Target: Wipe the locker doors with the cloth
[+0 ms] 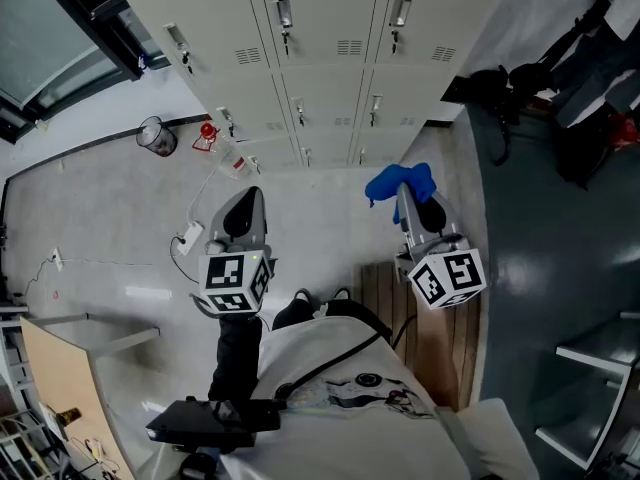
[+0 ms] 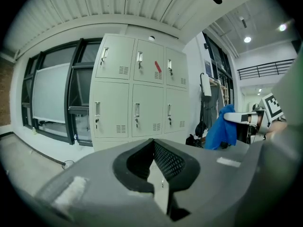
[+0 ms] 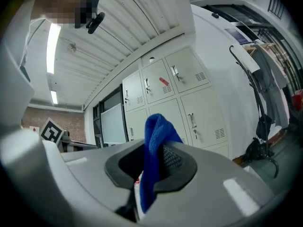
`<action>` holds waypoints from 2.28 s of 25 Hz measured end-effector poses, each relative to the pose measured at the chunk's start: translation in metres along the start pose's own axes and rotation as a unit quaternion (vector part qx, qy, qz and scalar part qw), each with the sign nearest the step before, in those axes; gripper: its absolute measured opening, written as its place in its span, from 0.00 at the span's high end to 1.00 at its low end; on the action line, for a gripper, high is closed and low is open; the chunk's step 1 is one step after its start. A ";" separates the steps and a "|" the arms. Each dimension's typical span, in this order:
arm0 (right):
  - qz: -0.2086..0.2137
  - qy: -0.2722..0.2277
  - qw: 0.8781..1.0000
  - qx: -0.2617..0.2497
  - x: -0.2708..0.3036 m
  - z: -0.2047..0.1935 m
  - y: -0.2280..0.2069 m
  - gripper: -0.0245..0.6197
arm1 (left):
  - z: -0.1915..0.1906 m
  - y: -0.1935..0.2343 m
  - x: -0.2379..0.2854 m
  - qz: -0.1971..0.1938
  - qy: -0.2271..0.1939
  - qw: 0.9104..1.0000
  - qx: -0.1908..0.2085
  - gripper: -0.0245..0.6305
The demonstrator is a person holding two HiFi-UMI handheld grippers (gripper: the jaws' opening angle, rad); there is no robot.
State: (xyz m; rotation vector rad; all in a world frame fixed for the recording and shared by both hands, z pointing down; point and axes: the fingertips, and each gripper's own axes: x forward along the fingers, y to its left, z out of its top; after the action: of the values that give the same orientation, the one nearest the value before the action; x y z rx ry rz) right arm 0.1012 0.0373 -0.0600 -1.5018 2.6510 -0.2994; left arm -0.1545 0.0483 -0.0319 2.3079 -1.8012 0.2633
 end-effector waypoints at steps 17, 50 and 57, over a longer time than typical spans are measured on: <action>-0.008 0.049 0.999 -0.003 0.103 -0.093 -0.020 0.90 | -0.100 0.076 0.052 -0.004 0.068 0.998 -0.017 0.97; -0.079 -0.072 0.975 -0.197 0.277 -0.348 -0.249 0.90 | -0.446 0.126 0.307 -0.024 -0.060 0.997 0.034 0.97; -0.069 -0.086 0.968 -0.225 0.283 -0.300 -0.256 0.90 | -0.407 0.105 0.308 -0.018 -0.073 0.997 0.033 0.97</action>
State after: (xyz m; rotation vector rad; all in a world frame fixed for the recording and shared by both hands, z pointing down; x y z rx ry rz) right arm 0.1204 -0.2940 0.2941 -1.7372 2.5894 0.4411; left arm -0.1884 -0.1558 0.4457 2.4619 -1.8419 0.1540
